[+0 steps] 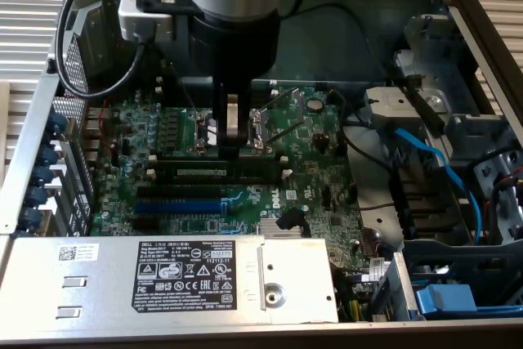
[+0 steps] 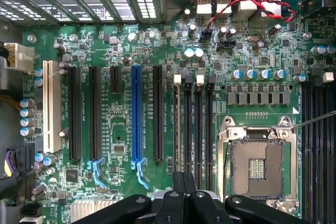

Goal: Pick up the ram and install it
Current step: 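Press down the ram until it locks into place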

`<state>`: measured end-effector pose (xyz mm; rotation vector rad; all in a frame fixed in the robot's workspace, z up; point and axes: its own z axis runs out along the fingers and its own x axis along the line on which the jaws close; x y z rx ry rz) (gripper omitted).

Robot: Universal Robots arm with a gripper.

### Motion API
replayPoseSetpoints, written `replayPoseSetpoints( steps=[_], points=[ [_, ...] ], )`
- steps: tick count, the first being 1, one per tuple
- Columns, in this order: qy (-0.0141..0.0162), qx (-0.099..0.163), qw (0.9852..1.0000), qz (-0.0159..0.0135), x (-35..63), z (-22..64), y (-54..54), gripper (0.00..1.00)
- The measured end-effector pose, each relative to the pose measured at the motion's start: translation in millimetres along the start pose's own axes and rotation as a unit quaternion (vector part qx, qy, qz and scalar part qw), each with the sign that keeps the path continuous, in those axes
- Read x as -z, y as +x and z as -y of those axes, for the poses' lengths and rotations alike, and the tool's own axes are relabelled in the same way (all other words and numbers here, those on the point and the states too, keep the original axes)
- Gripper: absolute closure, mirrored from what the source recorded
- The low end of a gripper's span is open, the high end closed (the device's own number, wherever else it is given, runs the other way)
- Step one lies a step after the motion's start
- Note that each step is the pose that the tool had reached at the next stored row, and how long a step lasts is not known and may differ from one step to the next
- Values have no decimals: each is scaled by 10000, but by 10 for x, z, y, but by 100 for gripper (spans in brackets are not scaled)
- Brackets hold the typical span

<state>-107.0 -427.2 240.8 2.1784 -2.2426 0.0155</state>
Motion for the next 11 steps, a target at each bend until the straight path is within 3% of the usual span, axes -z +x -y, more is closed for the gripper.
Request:
replayPoseSetpoints(
  steps=[5,11],
  points=[
    [-1,0,10000,41,-9,0,3,90],
    [-29,0,10000,51,-11,-2,17,90]
  ],
)
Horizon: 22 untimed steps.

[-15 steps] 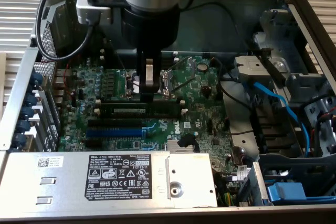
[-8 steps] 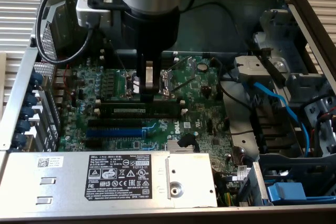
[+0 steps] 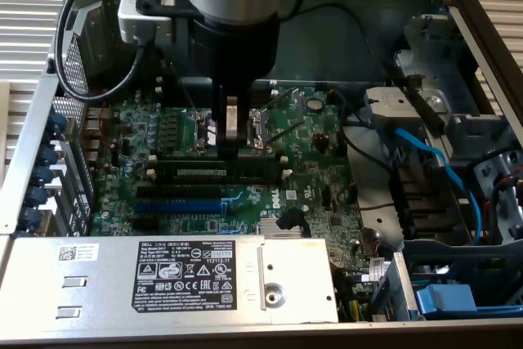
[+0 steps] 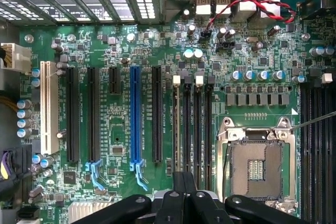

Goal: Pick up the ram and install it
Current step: 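Press down the ram until it locks into place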

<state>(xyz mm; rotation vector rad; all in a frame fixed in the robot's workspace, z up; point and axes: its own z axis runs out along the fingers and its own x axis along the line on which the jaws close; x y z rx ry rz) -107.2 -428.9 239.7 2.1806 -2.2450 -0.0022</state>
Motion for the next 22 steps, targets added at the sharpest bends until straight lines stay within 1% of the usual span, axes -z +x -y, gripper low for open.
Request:
replayPoseSetpoints(
  steps=[3,7,11,13,22],
  points=[
    [-8,0,10000,2,-3,0,6,90],
    [-10,0,10000,12,-9,0,11,90],
    [-10,0,10000,38,-14,1,14,90],
    [-11,1,10000,47,-18,1,15,90],
    [-12,1,10000,63,-45,1,18,90]
  ],
)
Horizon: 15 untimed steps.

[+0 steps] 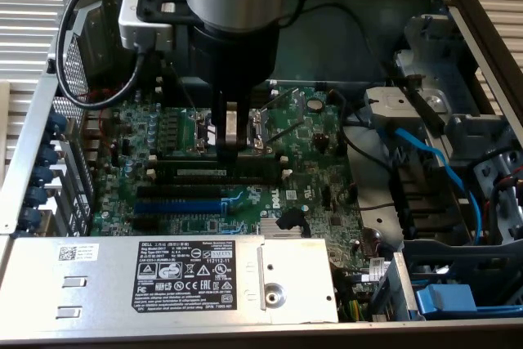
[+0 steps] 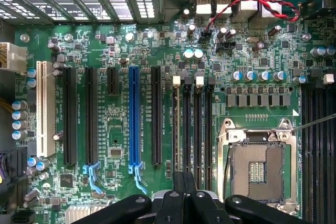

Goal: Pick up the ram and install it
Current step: 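Press down the ram until it locks into place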

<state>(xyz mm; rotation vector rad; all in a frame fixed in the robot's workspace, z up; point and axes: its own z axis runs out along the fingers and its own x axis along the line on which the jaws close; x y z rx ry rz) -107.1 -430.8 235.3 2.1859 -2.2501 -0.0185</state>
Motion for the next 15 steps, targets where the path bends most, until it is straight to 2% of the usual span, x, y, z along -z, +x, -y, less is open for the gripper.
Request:
replayPoseSetpoints(
  steps=[15],
  points=[
    [-1,0,10000,46,-24,1,11,90]
  ],
)
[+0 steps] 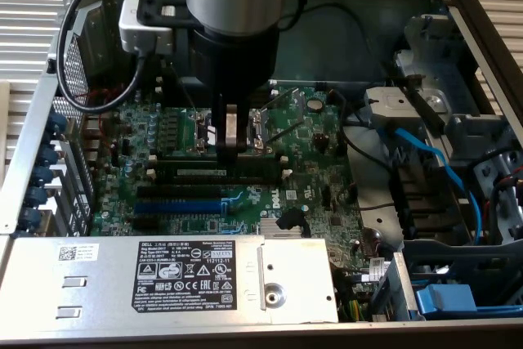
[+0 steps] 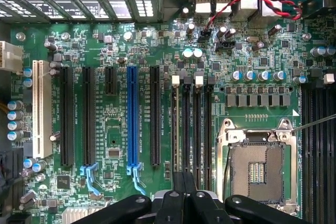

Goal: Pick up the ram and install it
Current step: 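Press down the ram until it locks into place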

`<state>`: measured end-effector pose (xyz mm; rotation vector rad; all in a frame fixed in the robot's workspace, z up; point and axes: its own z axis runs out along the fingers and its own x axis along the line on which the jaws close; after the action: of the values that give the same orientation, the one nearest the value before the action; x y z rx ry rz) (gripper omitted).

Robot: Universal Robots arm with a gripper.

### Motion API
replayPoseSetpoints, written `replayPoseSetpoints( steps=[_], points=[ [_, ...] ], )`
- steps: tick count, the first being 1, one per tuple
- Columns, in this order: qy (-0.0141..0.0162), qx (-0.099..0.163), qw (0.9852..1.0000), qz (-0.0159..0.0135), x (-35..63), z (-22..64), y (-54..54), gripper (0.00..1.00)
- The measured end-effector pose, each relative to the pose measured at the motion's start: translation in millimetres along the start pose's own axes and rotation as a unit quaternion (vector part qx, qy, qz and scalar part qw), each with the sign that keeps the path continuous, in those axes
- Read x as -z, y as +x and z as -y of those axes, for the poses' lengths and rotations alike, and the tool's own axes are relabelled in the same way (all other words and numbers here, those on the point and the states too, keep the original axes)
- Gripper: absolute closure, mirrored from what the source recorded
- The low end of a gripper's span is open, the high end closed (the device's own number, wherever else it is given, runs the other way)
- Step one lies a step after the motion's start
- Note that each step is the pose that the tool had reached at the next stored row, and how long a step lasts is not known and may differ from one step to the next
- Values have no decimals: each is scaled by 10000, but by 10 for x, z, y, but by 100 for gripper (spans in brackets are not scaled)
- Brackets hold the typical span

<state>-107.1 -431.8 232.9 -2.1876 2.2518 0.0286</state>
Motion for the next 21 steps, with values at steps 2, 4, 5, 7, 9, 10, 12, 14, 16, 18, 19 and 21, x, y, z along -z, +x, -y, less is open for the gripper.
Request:
replayPoseSetpoints(
  steps=[2,4,5,7,9,10,12,14,16,18,19,21],
  points=[
    [0,0,10000,6,-3,0,2,90],
    [0,0,10000,11,-6,0,5,90],
    [0,0,10000,13,-8,0,6,90],
    [-1,0,10000,14,-10,0,7,90],
    [-1,0,10000,17,-12,0,7,90],
    [-1,0,10000,18,-13,0,8,90],
    [-1,0,10000,21,-14,1,10,90],
    [-1,0,10000,24,-16,0,12,90],
    [-1,0,10000,26,-18,1,12,90],
    [-1,0,10000,28,-19,1,13,90],
    [-1,0,10000,29,-20,1,13,90],
    [-2,0,10000,32,-22,1,14,90]
  ],
)
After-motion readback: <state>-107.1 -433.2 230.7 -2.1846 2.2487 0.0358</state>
